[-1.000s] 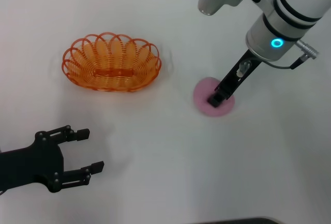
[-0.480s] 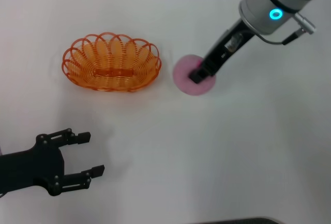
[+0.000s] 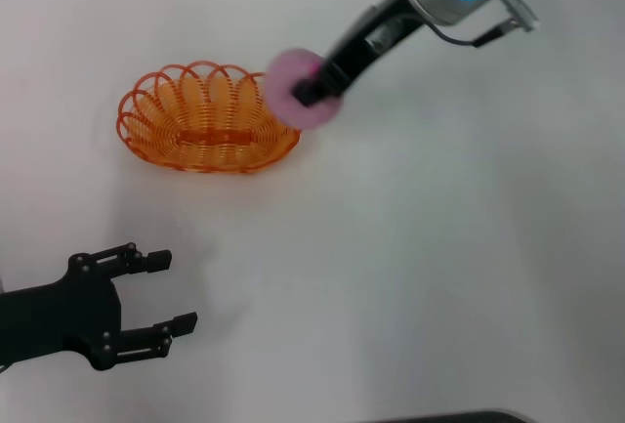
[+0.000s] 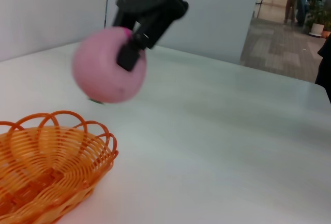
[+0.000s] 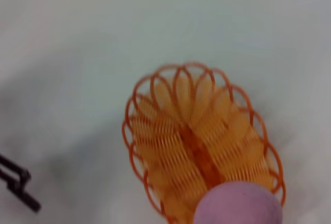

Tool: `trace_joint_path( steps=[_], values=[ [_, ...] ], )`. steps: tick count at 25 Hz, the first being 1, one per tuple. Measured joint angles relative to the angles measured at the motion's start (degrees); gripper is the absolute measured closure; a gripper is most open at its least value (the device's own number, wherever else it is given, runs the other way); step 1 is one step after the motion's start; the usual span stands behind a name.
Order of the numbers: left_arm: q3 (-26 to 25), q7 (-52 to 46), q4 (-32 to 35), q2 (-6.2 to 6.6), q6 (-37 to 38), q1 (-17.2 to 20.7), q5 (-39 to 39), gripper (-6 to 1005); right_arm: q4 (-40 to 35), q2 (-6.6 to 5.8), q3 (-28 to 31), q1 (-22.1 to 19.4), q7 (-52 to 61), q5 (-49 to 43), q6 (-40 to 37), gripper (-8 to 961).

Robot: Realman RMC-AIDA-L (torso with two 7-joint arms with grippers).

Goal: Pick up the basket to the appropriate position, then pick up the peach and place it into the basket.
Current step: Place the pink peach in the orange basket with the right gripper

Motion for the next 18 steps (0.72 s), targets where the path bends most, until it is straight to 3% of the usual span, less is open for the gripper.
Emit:
trace_joint_path(
  steps=[7, 18],
  values=[
    [-0.26, 0.00, 0.30, 0.05, 0.08, -0.11, 0.01, 208, 0.93, 0.01, -2.61, -0.49, -2.73, 4.59, 5.71, 697],
    [-0.70, 0.00, 0.58, 0.13, 0.58, -0.31, -0.45, 208, 10.40, 0.14, -7.89, 1.14, -9.12, 9.90, 15.34, 681]
  ],
)
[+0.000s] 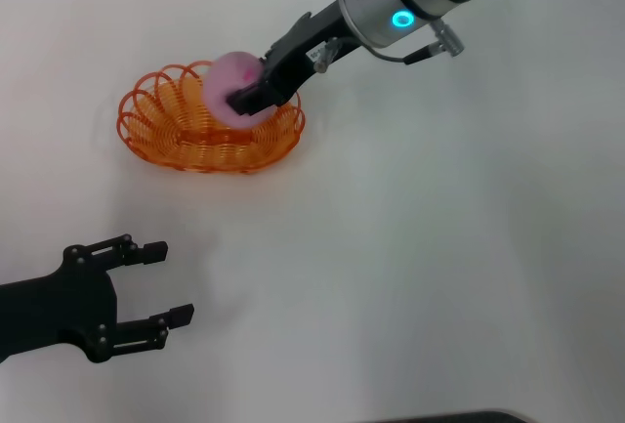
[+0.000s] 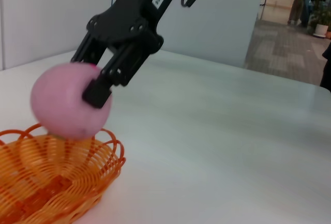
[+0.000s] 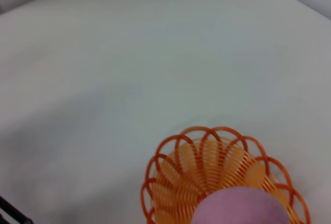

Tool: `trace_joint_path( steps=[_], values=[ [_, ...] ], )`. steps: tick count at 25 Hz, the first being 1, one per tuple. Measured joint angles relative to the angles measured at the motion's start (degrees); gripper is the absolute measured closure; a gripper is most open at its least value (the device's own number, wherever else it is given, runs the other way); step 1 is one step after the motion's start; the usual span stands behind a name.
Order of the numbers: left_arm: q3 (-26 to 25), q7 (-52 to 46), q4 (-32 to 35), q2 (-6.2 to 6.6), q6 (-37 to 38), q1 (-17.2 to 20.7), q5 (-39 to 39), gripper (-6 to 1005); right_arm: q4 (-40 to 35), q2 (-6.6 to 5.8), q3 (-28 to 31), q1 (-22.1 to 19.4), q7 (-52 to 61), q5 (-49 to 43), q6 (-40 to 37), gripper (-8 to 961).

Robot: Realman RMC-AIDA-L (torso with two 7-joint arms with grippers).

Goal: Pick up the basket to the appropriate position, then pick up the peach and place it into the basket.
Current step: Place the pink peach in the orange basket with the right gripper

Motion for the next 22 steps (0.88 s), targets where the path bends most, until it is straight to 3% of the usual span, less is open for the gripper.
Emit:
trace_joint_path(
  steps=[1, 7, 10, 15, 17, 22],
  values=[
    [-0.02, 0.00, 0.00, 0.00, 0.15, -0.02, -0.01, 208, 0.26, 0.00, -0.11, -0.24, -0.97, 1.18, 0.48, 680],
    [-1.07, 0.00, 0.00, -0.01, 0.87, -0.15, -0.06, 207, 1.11, -0.03, -0.23, -1.31, -3.61, 3.87, 1.86, 430],
    [-1.37, 0.00, -0.07, 0.05, 1.01, -0.15, -0.22, 207, 1.94, -0.04, -0.26, -1.34, -3.87, 3.88, 2.43, 186],
    [-1.36, -0.02, -0.25, 0.08, 1.27, -0.15, -0.25, 207, 2.58, -0.10, -0.28, -2.04, -5.55, 3.91, 2.66, 48],
    [-1.38, -0.09, -0.29, 0.09, 1.49, -0.15, -0.25, 207, 2.24, -0.19, -0.09, -3.33, -7.40, 4.06, 2.30, 49],
    [-1.86, -0.11, -0.36, 0.08, 2.28, -0.09, -0.58, 207, -0.32, -0.68, 2.57, -10.88, -16.06, 8.17, 0.74, 53]
  ],
)
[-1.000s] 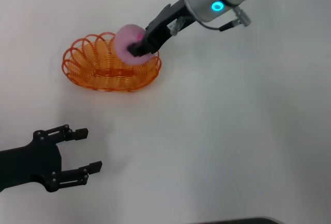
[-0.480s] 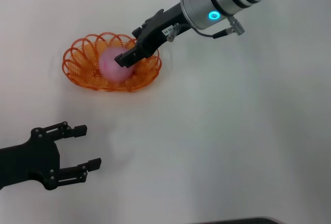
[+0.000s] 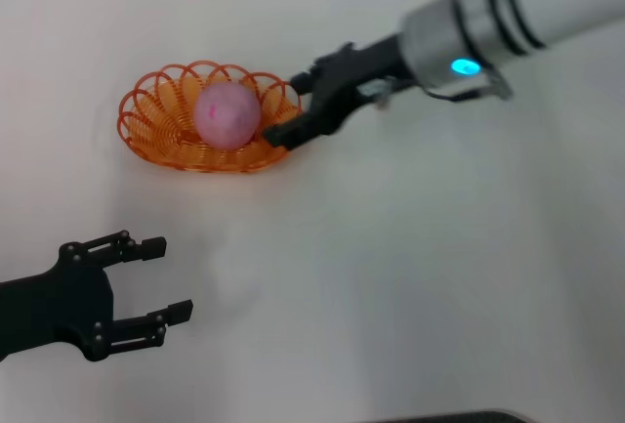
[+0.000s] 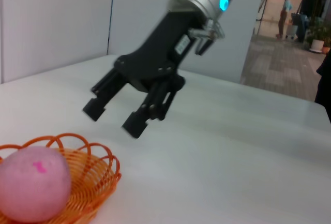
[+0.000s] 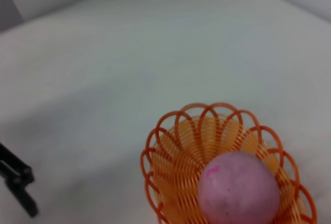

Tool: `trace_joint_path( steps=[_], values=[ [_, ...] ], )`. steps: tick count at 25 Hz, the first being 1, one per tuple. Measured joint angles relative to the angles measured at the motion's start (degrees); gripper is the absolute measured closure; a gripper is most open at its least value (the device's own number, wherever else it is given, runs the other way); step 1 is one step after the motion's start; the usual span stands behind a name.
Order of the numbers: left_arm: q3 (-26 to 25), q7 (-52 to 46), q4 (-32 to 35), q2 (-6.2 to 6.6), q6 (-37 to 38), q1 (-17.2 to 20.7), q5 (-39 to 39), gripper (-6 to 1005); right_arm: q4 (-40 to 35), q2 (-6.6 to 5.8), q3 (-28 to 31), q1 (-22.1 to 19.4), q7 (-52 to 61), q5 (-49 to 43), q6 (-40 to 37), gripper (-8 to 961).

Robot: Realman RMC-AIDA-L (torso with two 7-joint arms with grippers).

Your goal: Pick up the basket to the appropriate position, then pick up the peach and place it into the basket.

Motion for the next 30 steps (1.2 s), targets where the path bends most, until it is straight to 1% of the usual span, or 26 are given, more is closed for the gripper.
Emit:
trace_joint_path(
  steps=[1, 4, 5, 6, 8, 11, 16, 20, 25, 30],
  values=[
    [0.00, 0.00, 0.00, 0.00, 0.00, 0.00, 0.00, 207, -0.60, -0.03, 1.35, -1.73, -2.50, 1.46, -0.75, 54],
    [-1.01, 0.13, -0.17, 0.00, 0.92, -0.03, -0.14, 207, -1.41, -0.06, 7.92, -7.25, -12.76, 7.66, -6.76, 56],
    [-1.28, 0.13, -0.19, 0.01, 1.05, -0.06, -0.16, 207, -1.33, -0.09, 12.22, -9.93, -18.73, 10.20, -10.93, 56],
    [-1.34, 0.13, -0.19, 0.00, 1.10, -0.06, -0.17, 207, -1.33, -0.09, 12.22, -9.93, -18.73, 10.20, -10.93, 55],
    [-1.57, 0.13, -0.19, 0.03, 1.22, 0.03, -0.18, 207, -0.81, -0.13, 16.59, -12.33, -24.11, 10.81, -14.91, 54],
    [-2.17, 0.13, -0.19, 0.07, 1.76, 0.22, -0.19, 207, 0.39, -0.24, 21.61, -15.42, -31.24, 10.72, -19.65, 53],
    [-2.37, 0.15, -0.14, 0.09, 1.95, 0.46, -0.19, 207, 4.41, -0.90, 29.10, -19.37, -40.11, 10.70, -24.85, 51],
    [-2.37, 0.10, -0.23, 0.09, 1.96, 0.47, -0.16, 207, 8.33, -1.21, 32.17, -21.71, -46.69, 10.68, -27.21, 49],
    [-2.36, 0.11, -0.56, 0.09, 1.57, 0.49, -0.14, 207, 11.84, -1.12, 32.80, -24.81, -54.27, 10.59, -27.73, 51],
    [-2.50, 0.32, -1.06, 0.09, 0.86, 0.53, -0.13, 207, 16.80, -1.28, 34.62, -25.71, -58.28, 9.07, -27.39, 52]
  ],
)
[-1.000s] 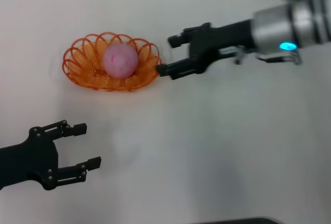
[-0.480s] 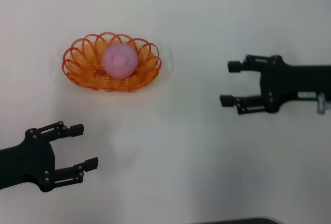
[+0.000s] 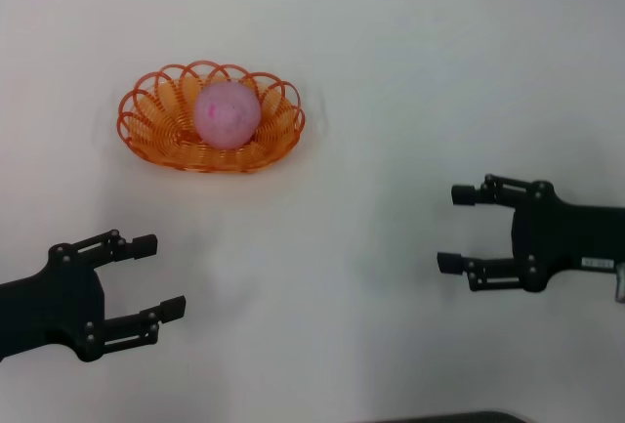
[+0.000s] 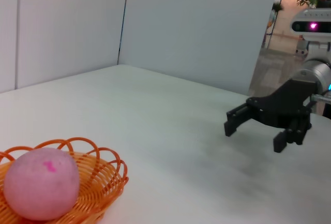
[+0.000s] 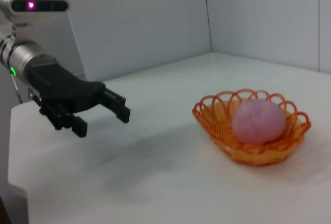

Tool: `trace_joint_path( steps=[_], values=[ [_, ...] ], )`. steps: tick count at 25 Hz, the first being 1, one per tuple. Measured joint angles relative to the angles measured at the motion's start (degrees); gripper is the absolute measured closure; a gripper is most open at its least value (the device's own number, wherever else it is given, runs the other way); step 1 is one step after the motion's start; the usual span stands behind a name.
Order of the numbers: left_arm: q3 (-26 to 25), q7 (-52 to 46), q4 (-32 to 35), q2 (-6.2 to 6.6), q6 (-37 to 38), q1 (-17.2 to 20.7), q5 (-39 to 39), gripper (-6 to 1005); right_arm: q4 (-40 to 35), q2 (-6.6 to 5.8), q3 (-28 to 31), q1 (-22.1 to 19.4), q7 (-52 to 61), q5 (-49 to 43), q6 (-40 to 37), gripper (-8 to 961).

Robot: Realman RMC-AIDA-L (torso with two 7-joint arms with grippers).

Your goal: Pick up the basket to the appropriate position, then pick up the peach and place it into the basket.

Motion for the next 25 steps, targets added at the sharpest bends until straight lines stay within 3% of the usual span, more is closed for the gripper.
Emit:
trace_joint_path(
  steps=[7, 25],
  values=[
    [-0.04, 0.20, -0.01, 0.00, -0.61, 0.16, 0.58, 208, 1.36, 0.07, 4.49, -0.32, -1.56, -2.81, -0.27, 54],
    [-0.04, 0.33, 0.01, 0.00, -1.72, 0.81, 0.70, 208, 1.37, -0.19, 4.98, 0.62, -1.56, -4.06, -0.55, 57]
  ],
)
